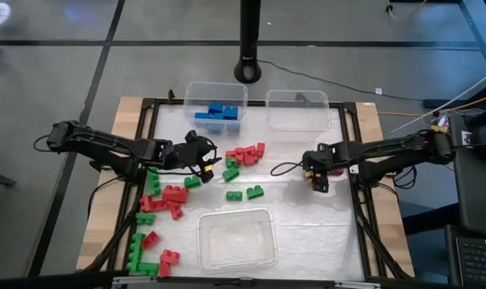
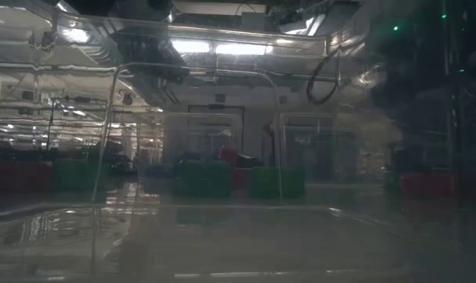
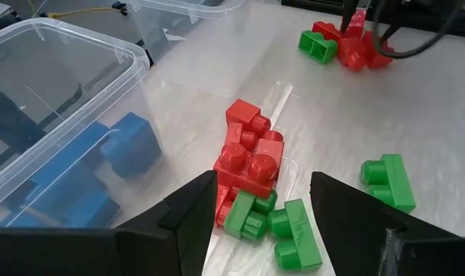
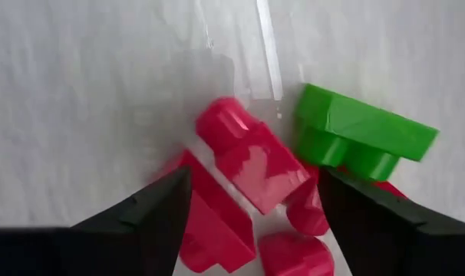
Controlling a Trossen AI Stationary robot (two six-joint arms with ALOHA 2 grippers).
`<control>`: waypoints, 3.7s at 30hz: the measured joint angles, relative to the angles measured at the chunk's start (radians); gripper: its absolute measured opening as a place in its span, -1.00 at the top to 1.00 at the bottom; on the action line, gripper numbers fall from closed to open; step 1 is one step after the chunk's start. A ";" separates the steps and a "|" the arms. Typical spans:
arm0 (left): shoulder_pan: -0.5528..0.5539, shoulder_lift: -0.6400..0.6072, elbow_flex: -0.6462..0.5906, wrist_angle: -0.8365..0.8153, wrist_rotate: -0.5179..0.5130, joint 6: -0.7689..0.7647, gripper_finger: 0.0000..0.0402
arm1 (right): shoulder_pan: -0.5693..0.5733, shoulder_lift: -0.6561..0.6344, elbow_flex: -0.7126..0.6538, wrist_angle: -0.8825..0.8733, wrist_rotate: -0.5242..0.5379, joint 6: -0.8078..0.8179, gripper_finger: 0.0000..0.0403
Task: Sort blocks
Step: Put the red game piece into the bottom transparent bin
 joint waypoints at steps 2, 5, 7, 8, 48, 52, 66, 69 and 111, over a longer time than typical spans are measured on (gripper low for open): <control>0.000 0.000 0.000 0.000 0.000 0.001 0.02 | -0.027 0.001 0.000 0.002 -0.001 0.002 -0.35; 0.000 0.000 0.000 -0.001 0.000 0.003 0.02 | -0.049 0.013 0.000 0.001 -0.016 0.001 -0.31; 0.000 0.000 0.000 0.000 0.000 0.004 0.02 | -0.052 0.026 0.000 0.003 -0.030 0.000 -0.29; 0.000 0.000 0.000 0.000 0.000 0.005 0.02 | -0.052 0.035 0.000 0.004 -0.035 -0.001 -0.28; 0.000 -0.001 0.000 -0.001 0.000 -0.004 0.02 | -0.051 0.123 -0.021 0.110 -0.065 -0.319 -0.43; 0.000 -0.001 0.000 0.000 0.000 -0.004 0.02 | -0.051 0.123 -0.045 0.123 -0.060 -0.343 -0.44; 0.000 -0.001 0.000 -0.001 0.000 0.000 0.02 | -0.051 0.123 -0.071 0.238 -0.060 -0.424 0.33; 0.000 -0.001 0.000 0.000 0.000 0.005 0.02 | -0.051 0.116 -0.034 0.204 -0.061 -0.432 0.33; -0.383 -0.002 -0.234 0.487 -0.191 0.018 0.02 | 0.390 0.340 0.233 1.207 -0.338 -0.339 0.19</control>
